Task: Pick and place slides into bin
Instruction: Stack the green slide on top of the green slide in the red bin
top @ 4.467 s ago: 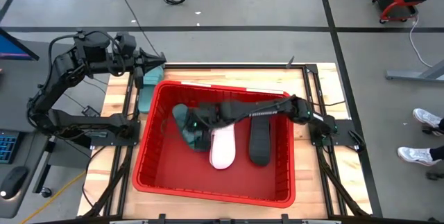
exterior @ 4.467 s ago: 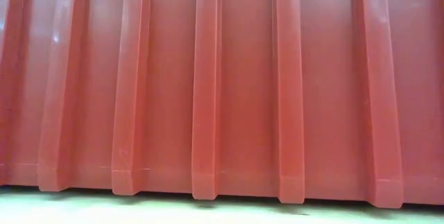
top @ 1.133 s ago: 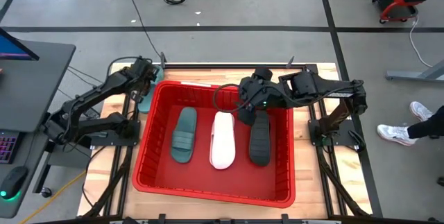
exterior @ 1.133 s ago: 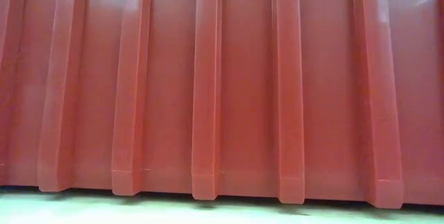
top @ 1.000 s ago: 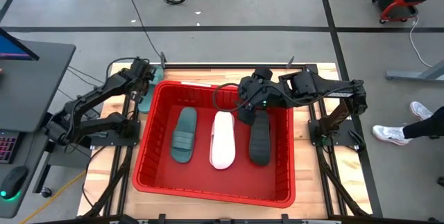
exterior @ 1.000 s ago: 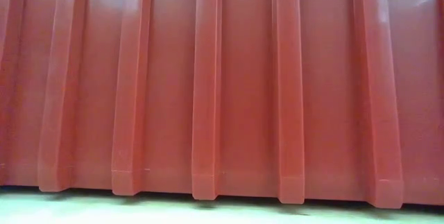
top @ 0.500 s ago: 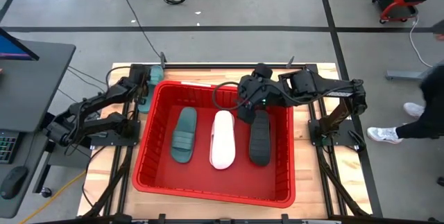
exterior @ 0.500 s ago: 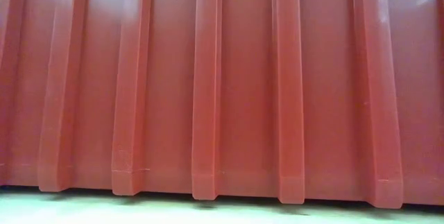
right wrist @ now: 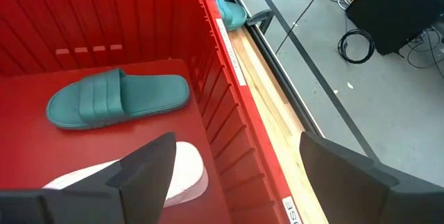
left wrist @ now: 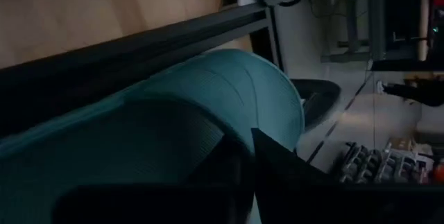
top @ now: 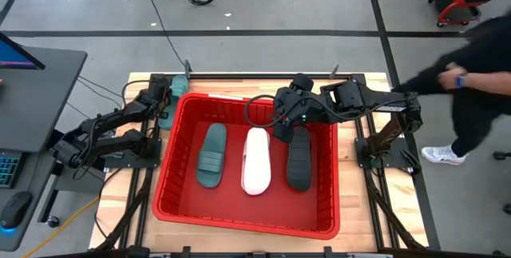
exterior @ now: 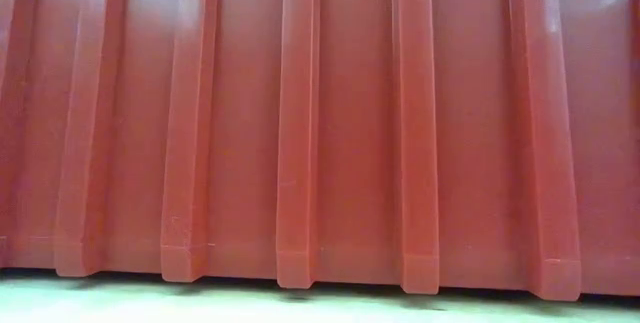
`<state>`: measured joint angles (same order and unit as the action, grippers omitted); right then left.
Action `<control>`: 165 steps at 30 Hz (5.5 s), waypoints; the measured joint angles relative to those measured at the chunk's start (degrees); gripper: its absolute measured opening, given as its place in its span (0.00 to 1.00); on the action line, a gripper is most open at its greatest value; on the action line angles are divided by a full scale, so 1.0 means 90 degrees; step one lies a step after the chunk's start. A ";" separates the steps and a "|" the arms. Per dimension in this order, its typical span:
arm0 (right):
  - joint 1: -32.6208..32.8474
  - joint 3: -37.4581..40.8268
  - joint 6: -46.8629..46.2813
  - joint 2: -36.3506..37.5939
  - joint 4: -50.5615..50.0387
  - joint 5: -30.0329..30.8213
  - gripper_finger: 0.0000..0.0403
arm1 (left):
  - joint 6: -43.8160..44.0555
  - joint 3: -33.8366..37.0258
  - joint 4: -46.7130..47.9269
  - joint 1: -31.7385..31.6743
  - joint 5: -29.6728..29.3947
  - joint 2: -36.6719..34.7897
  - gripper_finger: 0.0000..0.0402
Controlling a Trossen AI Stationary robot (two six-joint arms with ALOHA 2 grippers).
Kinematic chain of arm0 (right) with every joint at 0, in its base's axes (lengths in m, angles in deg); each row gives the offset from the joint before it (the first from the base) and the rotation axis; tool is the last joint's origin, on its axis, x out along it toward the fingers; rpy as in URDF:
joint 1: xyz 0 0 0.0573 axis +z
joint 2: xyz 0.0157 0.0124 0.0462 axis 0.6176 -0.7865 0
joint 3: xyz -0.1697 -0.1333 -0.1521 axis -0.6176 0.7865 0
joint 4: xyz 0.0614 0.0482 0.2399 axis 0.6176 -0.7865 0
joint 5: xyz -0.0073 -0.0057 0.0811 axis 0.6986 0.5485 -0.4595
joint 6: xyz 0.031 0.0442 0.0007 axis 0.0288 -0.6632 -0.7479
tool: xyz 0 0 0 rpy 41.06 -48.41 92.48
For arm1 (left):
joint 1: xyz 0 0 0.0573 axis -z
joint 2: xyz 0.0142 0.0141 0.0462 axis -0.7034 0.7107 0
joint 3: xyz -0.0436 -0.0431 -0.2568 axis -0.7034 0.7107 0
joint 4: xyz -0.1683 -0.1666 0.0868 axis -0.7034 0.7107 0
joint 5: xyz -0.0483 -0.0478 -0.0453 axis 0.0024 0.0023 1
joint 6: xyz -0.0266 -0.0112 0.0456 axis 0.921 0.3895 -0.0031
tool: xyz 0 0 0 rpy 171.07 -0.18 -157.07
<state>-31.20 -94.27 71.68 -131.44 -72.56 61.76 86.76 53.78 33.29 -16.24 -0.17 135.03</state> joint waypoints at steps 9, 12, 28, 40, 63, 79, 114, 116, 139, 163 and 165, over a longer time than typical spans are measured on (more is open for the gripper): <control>0.0099 0.0000 -0.0087 0.0001 -0.0045 -0.0007 0.78 | -0.0966 -0.0677 -0.0230 0.0130 0.0099 -0.0491 0.04; 0.0097 0.0000 -0.0144 0.0000 -0.0105 -0.0005 0.78 | -0.1327 -0.0988 -0.0271 0.0339 0.0214 -0.0857 0.03; -0.0100 -0.0002 0.0438 0.0000 0.0787 -0.0007 0.87 | -0.4264 -0.2558 -0.0719 0.1487 0.1853 -0.2055 0.04; -0.0521 -0.0007 0.1620 0.0023 0.3070 -0.0709 0.96 | -0.9895 -0.4152 -0.1312 0.2806 0.4810 -0.1645 0.03; 0.0386 -0.0007 0.4399 0.0398 0.4261 0.1537 0.86 | -1.4602 -0.6536 -0.1292 0.4907 0.5004 0.1132 0.06; 0.0379 -0.0007 0.4020 0.0418 0.4218 0.1681 0.19 | -1.4000 -0.6693 -0.1341 0.5051 0.4754 0.1367 0.09; 0.1767 -0.1656 0.3798 -0.1207 0.4128 0.3319 0.09 | -1.1901 -0.6690 0.3071 0.4343 0.2264 -0.1514 0.69; 0.1830 -0.1969 0.3482 -0.1505 0.3876 0.3439 0.09 | -1.1899 -0.6690 0.3173 0.4324 0.2123 -0.1643 0.69; 0.1632 -0.1625 -0.1653 -0.3218 -0.0070 0.2000 0.09 | -1.0027 -0.6680 0.5346 0.4340 0.2808 -0.2040 0.67; 0.0559 -0.1662 0.0577 -0.2642 -0.1189 0.0382 0.09 | -1.0119 -0.6008 0.3497 0.6043 0.3006 0.0730 0.67; 0.0559 -0.1656 0.0586 -0.2589 -0.1198 0.0368 0.09 | -1.0205 -0.6008 0.3422 0.6070 0.3009 0.0946 0.67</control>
<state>-26.17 -109.17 76.96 -154.75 -83.34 65.07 -5.09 -0.29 64.08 38.38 26.91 143.55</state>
